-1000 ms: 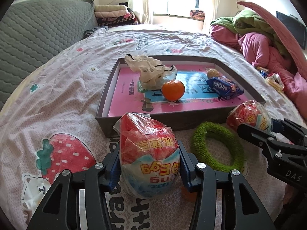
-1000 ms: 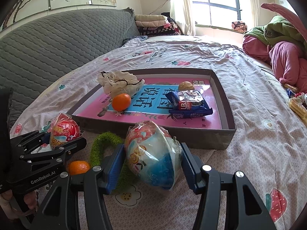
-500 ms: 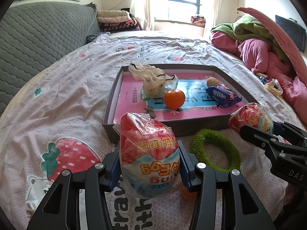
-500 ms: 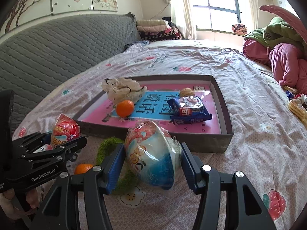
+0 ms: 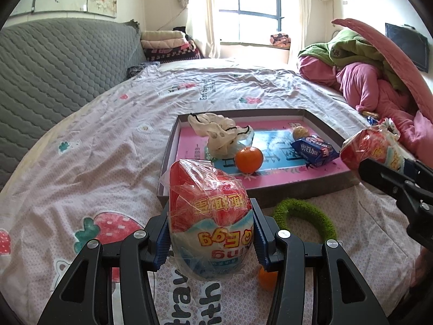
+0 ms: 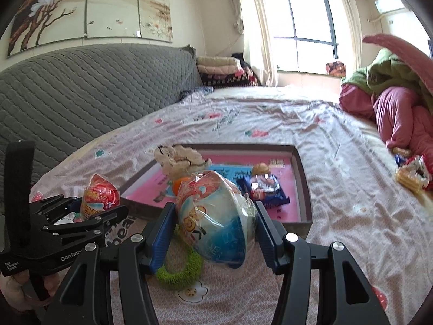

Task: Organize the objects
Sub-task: 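Lift and carry both candy eggs with both tools over the gray box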

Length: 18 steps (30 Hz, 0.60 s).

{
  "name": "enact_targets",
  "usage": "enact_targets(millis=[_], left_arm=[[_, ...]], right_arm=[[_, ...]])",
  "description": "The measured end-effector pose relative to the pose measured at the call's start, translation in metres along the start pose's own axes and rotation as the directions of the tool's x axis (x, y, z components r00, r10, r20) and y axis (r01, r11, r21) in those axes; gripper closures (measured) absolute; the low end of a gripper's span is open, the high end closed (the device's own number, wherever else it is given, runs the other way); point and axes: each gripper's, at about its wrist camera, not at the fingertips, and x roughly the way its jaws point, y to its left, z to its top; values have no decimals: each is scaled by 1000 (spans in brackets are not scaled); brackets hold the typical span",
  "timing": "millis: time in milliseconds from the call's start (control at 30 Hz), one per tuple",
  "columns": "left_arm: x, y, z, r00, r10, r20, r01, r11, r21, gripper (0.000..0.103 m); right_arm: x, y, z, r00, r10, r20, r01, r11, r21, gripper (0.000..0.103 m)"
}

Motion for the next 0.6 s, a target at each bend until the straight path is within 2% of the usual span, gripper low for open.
enact_targets(millis=[233, 600], left_arm=[[-3, 1, 2, 1000, 12, 14, -12, 1000, 1, 51], [4, 14, 10, 1000, 20, 4, -20, 999, -31, 51]], right_arm=[[-8, 7, 3, 999, -6, 46, 7, 999, -35, 46], [-4, 2, 12, 999, -6, 48, 6, 1000, -16, 46]])
